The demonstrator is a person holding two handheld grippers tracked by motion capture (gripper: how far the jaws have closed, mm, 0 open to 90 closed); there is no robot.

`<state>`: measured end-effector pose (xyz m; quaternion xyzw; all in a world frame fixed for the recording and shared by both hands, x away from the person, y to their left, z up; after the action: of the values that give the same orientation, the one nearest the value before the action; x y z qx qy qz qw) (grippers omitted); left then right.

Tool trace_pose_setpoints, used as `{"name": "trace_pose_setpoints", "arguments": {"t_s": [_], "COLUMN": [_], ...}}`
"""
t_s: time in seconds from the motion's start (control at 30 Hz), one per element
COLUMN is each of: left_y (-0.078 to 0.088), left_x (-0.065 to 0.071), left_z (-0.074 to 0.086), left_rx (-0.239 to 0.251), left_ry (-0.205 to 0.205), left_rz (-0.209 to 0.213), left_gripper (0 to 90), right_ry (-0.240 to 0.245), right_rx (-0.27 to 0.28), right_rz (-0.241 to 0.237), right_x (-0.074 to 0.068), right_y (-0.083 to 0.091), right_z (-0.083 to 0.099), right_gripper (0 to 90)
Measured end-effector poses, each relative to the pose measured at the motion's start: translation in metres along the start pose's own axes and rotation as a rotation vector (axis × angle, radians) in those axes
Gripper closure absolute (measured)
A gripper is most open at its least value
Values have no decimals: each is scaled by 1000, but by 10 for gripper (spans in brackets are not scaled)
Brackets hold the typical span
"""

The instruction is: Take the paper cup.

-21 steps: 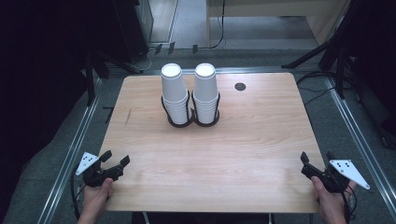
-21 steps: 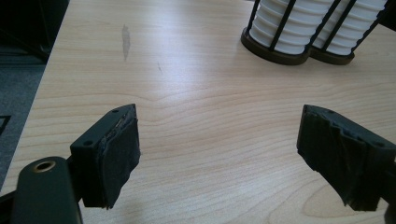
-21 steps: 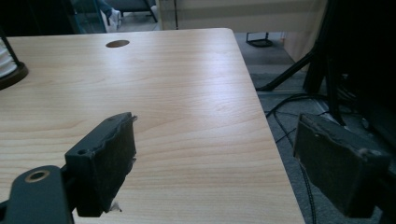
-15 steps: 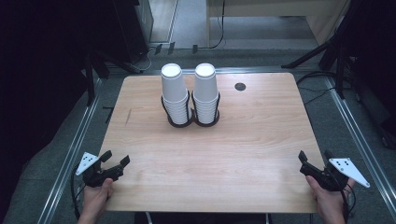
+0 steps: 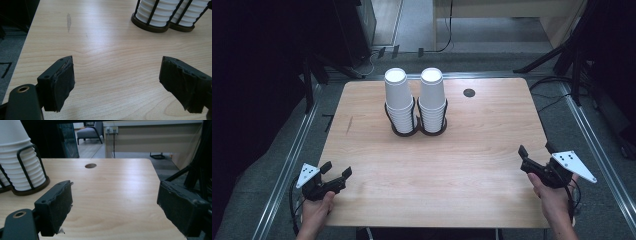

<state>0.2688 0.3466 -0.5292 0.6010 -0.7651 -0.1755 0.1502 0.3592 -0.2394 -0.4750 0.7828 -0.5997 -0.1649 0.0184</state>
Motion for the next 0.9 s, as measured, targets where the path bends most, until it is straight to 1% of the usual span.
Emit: {"name": "trace_pose_setpoints", "arguments": {"t_s": [0.07,0.1,0.13,0.17,0.2,0.23,0.27,0.3,0.33,0.37,0.4,0.43,0.47,0.5,0.57,0.6,0.63,0.67,0.7,0.73,0.77,0.8,0.83,0.87,0.9], "left_y": [0,0,0,0,0,0,0,0,0,0,0,0,0,0,0,0,1,1,1,1,1,1,1,1,1], "left_x": [0,1,1,1,1,1,2,2,3,3,3,2,2,2,2,2,3,3,3,4,4,4,4,4,4], "left_z": [0,0,0,0,0,0,0,0,0,0,0,0,0,0,0,0,0,0,1,0,0,0,0,0,0], "left_rx": [0,0,0,1,2,2,2,2,2,0,0,1,3,3,4,4,5,5,3,5,7,7,7,6,6], "left_ry": [-1,0,0,-2,-5,-5,-15,-15,-17,-20,-20,-19,-17,-16,-15,-17,-17,-19,-21,-20,-20,-20,-20,-21,-21], "left_rz": [2,5,5,6,6,6,5,5,4,2,2,0,-1,-1,-2,-3,-4,-4,-2,-2,-1,-2,-2,-2,-2], "left_gripper": [132,132,132,132,132,132,132,132,132,132,132,132,132,132,132,132,132,132,132,132,132,132,132,132,132], "right_ry": [6,10,10,13,25,25,37,37,37,18,10,10,12,12,25,34,34,47,56,56,55,56,56,54,53], "right_rx": [7,9,9,9,9,9,9,7,7,-8,-12,-12,-7,-7,4,7,7,9,11,11,14,16,16,22,25], "right_rz": [-18,-35,-35,-46,-64,-64,-81,-92,-92,-129,-148,-148,-164,-164,-174,-179,-179,-183,-186,-186,-199,-202,-202,-212,-216], "right_x": [-8,-16,-16,-20,-29,-29,-39,-44,-44,-55,-60,-60,-70,-70,-80,-88,-88,-95,-99,-99,-106,-110,-110,-117,-121], "right_y": [-5,-11,-11,-14,-21,-21,-27,-31,-31,-38,-41,-41,-47,-47,-53,-60,-60,-66,-69,-69,-75,-78,-78,-83,-86], "right_z": [-7,-14,-14,-17,-22,-22,-26,-28,-28,-31,-32,-32,-36,-36,-41,-45,-45,-48,-49,-49,-52,-54,-54,-57,-58], "right_gripper": [133,133,133,133,133,133,132,132,132,132,132,132,134,134,135,136,136,139,144,144,156,156,156,160,162]}}
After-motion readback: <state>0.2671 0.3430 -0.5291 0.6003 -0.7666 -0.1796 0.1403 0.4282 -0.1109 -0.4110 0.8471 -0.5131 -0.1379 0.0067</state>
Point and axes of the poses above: each handheld gripper's, and its own axes: y roughly backward along the jaws, z roughly out of its underside, x roughly to its right, the point moved 9 cm from there along -y, roughly forward along the jaws, and after that the axes turned 7 degrees about -y, right-handed, at the moved point
